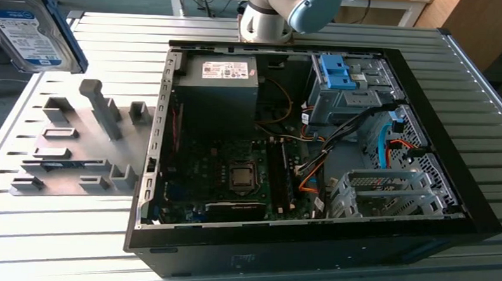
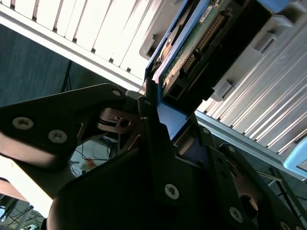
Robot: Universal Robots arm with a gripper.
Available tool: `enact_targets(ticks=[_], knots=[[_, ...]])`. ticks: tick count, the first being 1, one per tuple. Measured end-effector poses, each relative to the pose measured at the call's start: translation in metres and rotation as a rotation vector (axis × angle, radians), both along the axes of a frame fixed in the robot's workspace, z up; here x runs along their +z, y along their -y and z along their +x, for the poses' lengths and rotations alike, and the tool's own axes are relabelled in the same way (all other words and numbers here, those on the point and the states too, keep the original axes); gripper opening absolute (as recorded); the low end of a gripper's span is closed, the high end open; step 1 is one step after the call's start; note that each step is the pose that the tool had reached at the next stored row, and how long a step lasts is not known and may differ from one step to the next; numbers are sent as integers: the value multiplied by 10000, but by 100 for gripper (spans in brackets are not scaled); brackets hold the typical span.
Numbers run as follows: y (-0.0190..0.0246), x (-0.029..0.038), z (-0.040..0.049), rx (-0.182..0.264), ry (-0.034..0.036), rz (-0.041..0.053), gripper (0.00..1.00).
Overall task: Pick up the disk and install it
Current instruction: 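Pick up the disk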
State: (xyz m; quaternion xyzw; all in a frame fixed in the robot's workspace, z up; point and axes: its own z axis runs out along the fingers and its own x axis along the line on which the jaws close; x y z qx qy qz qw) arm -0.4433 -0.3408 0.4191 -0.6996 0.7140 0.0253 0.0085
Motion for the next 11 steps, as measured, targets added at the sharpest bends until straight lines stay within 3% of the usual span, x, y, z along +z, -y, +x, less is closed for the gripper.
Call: enact_targets(ticks=[11], knots=[[0,122,0,0,1,1,36]])
